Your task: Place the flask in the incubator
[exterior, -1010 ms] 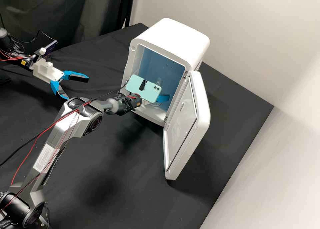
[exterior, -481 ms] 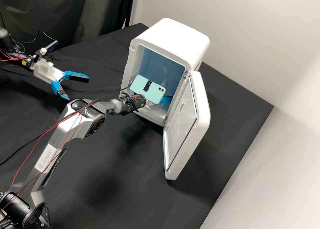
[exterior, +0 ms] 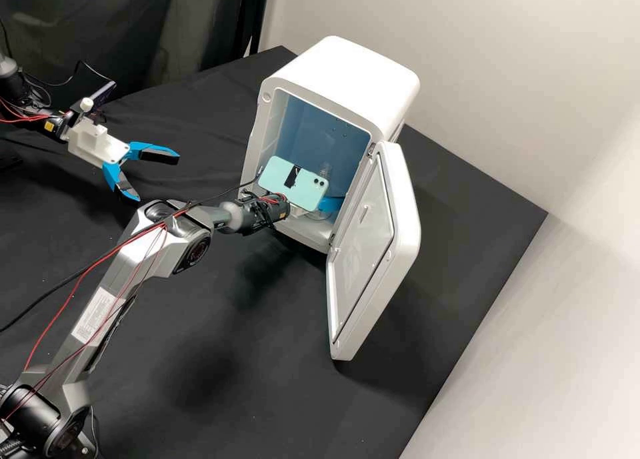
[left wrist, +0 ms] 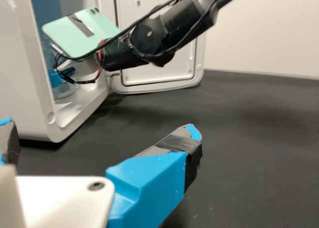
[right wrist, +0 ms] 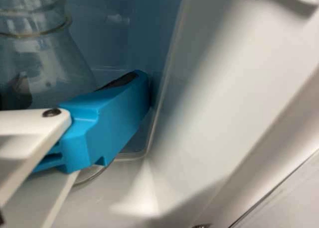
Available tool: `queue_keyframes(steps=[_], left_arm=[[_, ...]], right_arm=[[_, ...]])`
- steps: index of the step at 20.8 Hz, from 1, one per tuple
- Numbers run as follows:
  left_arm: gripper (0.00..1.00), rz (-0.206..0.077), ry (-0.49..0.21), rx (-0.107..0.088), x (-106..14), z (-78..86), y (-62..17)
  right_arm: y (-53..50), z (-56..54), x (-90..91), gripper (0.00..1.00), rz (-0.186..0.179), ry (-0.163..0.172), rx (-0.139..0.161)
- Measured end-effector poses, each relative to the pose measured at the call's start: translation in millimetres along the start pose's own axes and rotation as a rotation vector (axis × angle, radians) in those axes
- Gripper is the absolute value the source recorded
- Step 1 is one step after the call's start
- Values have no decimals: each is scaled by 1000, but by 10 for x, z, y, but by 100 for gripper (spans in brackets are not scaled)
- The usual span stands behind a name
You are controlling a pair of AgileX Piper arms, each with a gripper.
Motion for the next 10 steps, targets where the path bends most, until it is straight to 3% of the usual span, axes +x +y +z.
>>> queue_keyframes(steps=[3, 10], left_arm=[[100, -11, 62, -14, -4, -99, -46], [100, -10, 66, -16, -6, -106, -47]], right_arm=[[-8, 2, 3, 0, 6, -2, -10], [-58, 3, 16, 0, 29, -1, -21]])
